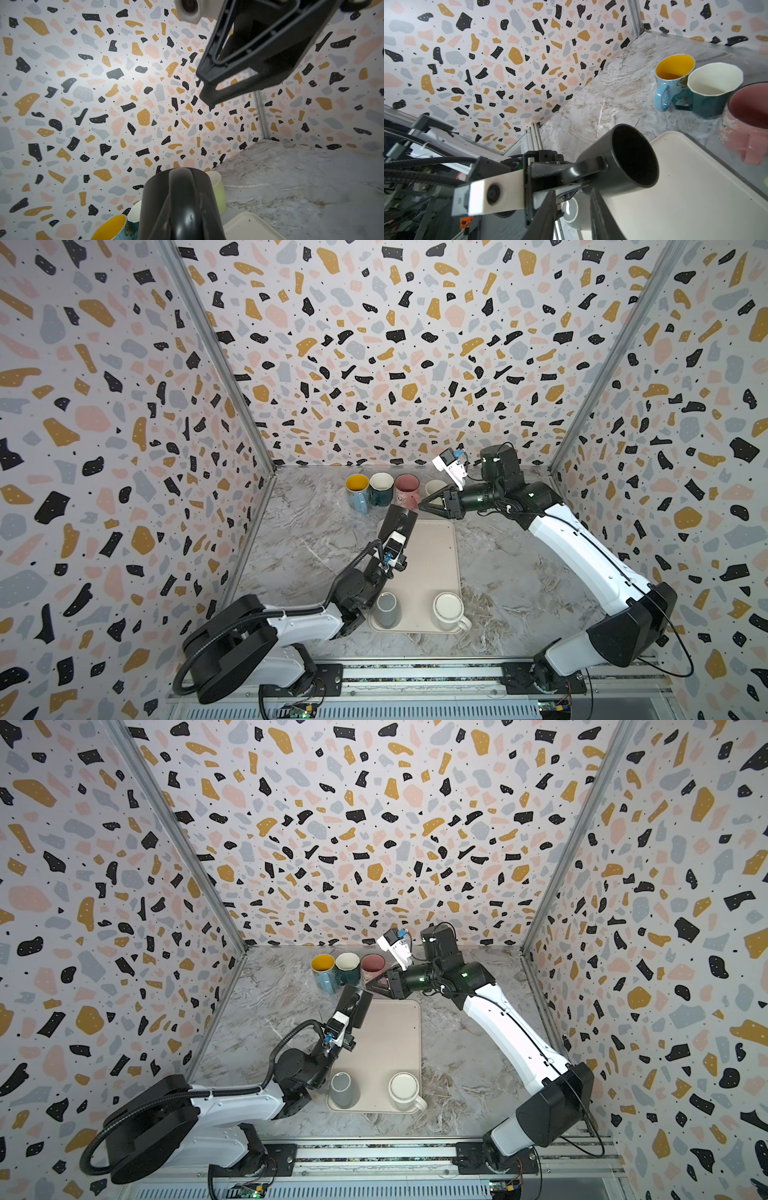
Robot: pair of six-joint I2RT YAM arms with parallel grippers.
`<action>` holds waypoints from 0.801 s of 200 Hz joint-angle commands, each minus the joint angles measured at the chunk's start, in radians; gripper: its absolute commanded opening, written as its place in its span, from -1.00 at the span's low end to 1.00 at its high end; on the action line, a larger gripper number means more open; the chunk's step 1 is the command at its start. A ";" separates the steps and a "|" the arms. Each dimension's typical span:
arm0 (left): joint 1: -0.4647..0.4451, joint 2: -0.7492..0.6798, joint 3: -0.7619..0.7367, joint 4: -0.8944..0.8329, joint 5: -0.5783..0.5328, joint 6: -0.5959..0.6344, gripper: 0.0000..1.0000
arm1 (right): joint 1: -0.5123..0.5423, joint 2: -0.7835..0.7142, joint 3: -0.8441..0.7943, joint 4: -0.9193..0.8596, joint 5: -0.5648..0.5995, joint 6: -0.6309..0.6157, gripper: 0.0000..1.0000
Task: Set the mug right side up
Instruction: 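Raise the black mug with the left gripper while the right gripper reaches toward it, then close the right gripper on the black mug's handle while the left gripper holds it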
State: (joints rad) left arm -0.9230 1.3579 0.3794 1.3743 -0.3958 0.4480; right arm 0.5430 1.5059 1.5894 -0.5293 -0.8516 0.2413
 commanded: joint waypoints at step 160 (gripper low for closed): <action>-0.120 0.221 0.279 0.472 -0.189 0.604 -1.00 | -0.049 0.115 0.184 -0.273 0.057 -0.052 -0.21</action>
State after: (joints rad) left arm -1.0378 1.5974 0.6033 1.4143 -0.5869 0.9604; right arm 0.5133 1.6253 1.7069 -0.7166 -0.8368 0.2249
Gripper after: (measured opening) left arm 0.166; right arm 0.389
